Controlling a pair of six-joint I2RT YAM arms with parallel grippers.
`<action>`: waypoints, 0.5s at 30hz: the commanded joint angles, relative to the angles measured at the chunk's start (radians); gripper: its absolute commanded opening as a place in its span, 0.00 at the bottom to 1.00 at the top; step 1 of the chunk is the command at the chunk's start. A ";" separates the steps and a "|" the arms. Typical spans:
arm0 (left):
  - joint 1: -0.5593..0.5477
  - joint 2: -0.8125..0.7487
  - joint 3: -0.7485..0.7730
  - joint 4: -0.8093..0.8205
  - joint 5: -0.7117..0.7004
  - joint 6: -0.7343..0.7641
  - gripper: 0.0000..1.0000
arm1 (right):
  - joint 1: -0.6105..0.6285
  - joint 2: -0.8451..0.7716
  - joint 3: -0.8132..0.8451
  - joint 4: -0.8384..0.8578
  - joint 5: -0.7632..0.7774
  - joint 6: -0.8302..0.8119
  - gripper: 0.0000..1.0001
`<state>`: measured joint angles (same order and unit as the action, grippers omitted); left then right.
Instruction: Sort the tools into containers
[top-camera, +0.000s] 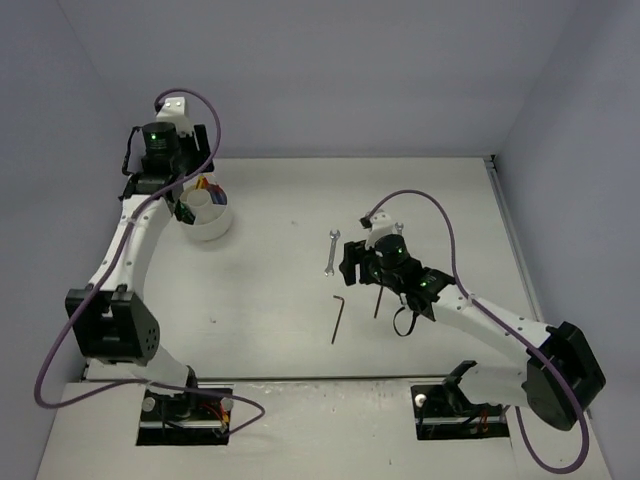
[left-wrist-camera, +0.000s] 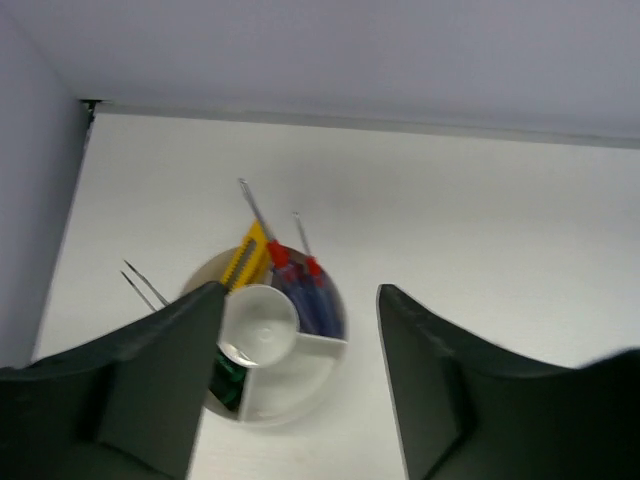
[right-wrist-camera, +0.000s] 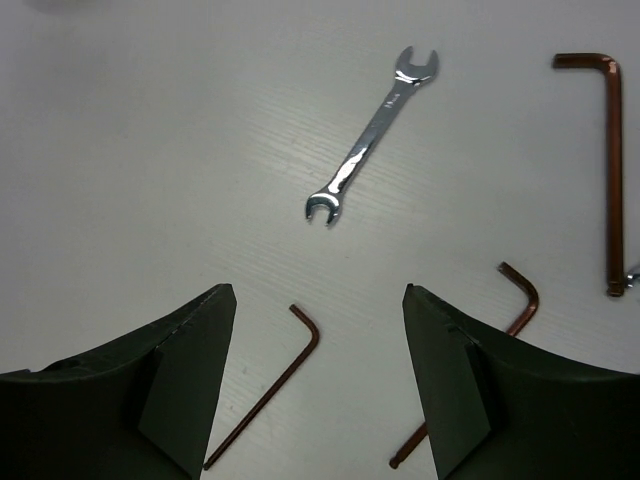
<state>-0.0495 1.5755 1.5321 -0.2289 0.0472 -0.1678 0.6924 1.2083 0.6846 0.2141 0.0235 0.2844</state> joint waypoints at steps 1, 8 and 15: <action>-0.151 -0.174 -0.029 -0.127 -0.064 -0.119 0.68 | -0.123 -0.033 0.026 -0.044 0.019 0.101 0.65; -0.400 -0.320 -0.271 -0.173 -0.143 -0.244 0.71 | -0.207 -0.028 0.021 -0.107 0.047 0.161 0.64; -0.546 -0.308 -0.387 -0.166 -0.133 -0.340 0.71 | -0.261 0.002 0.006 -0.127 0.083 0.176 0.57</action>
<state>-0.5277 1.2612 1.1378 -0.4183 -0.0710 -0.4241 0.4704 1.2033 0.6846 0.0785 0.0658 0.4319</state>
